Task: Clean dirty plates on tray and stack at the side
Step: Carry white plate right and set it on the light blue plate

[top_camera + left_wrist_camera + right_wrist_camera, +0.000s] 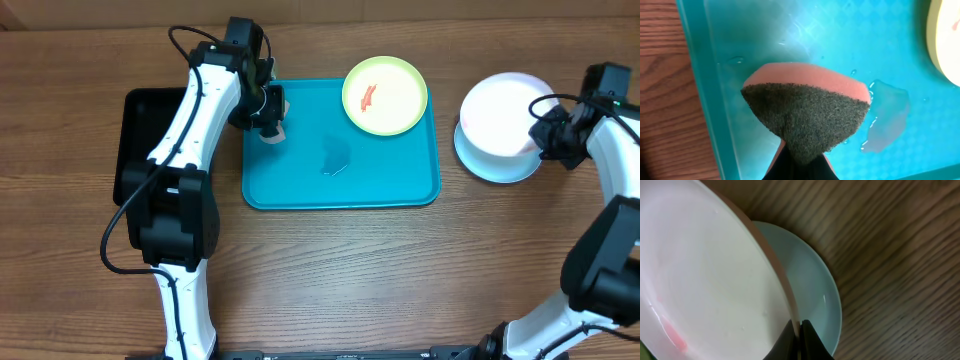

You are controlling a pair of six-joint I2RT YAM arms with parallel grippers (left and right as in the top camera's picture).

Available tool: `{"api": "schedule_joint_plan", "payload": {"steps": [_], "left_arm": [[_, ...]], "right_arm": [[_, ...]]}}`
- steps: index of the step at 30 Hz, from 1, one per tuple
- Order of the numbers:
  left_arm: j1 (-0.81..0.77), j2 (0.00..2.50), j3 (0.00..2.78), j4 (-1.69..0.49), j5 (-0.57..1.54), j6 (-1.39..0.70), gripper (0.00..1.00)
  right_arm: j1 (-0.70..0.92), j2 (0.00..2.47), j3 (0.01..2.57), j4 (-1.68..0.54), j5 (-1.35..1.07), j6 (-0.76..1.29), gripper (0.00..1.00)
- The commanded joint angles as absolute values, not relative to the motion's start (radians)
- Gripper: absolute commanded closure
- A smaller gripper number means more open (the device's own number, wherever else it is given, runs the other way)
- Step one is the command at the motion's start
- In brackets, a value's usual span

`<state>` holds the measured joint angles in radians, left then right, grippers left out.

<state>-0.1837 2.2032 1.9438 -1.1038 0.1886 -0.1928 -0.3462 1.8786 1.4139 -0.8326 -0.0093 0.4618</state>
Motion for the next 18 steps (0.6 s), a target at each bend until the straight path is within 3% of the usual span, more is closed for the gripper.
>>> {"api": "schedule_joint_plan", "payload": {"steps": [1, 5, 7, 9, 12, 15, 18], "left_arm": [[-0.191, 2.205, 1.959, -1.102, 0.168, -0.206, 0.96], [-0.191, 2.205, 1.959, -1.102, 0.168, -0.206, 0.96], [-0.191, 2.205, 1.959, -1.102, 0.168, -0.206, 0.96], [-0.191, 2.205, 1.959, -1.102, 0.168, -0.206, 0.96], [-0.191, 2.205, 1.959, -1.102, 0.168, -0.206, 0.96], [-0.192, 2.205, 1.959, -1.102, 0.168, -0.207, 0.96], [-0.192, 2.205, 1.959, -1.095, 0.168, -0.207, 0.96]], "right_arm": [[-0.347, 1.905, 1.411, -0.835, 0.045, 0.494, 0.96], [-0.347, 1.945, 1.411, -0.852, 0.055, 0.494, 0.93], [-0.347, 1.96, 1.411, -0.86, 0.054, 0.493, 0.56], [-0.347, 1.965, 1.411, -0.865, 0.05, 0.493, 0.41], [-0.346, 1.964, 1.43, -0.873, -0.03, 0.476, 0.35], [-0.333, 1.964, 1.498, -0.907, -0.19, 0.393, 0.37], [-0.278, 1.964, 1.594, -0.969, -0.204, 0.391, 0.37]]}}
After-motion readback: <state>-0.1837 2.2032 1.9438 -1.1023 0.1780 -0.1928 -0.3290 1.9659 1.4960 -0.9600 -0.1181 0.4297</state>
